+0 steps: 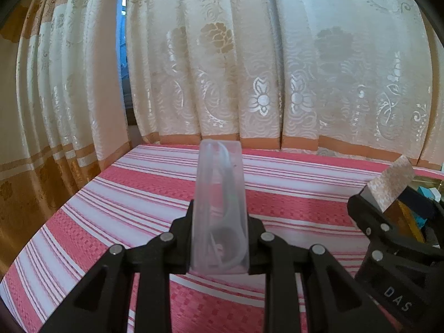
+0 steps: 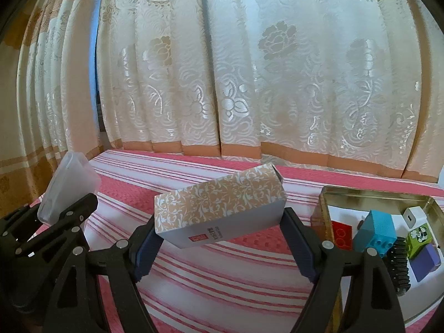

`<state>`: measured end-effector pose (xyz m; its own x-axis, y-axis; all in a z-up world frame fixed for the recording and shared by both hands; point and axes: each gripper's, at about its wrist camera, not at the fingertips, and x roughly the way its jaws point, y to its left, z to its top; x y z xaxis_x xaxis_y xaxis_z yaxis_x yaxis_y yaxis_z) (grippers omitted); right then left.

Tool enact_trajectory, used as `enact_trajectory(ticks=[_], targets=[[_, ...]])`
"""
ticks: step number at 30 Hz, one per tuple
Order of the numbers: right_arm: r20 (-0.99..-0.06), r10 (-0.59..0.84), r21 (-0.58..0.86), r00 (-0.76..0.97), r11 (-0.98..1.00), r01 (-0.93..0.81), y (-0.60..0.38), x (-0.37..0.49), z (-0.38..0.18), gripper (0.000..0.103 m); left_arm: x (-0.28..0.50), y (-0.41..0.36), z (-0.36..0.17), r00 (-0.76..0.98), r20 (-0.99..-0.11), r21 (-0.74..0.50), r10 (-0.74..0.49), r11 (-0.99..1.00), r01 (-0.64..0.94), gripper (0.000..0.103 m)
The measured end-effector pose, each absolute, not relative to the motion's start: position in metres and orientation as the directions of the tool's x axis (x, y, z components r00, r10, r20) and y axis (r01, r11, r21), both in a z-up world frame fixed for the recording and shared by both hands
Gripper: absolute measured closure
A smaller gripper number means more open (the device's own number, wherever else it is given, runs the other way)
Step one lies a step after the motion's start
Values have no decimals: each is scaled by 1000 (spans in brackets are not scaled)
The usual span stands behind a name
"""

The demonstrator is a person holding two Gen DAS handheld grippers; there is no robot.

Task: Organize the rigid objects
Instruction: 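Carry the clear box and patterned box toward the gold tray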

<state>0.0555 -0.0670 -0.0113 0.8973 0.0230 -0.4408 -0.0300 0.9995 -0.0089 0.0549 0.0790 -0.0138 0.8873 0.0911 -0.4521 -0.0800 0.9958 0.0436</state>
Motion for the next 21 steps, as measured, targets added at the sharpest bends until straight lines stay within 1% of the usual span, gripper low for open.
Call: enact_trajectory(ticks=[5,21], targets=[[-440,19,-8,898,1000,-25,-73,51,-11,20,52,76,-14,886,-456,32,87,996,-81,79],[-418,4,0,909,1000,-4,-95,35,-3,20,41,53,-11,893,-444,48,71,997,-55,79]])
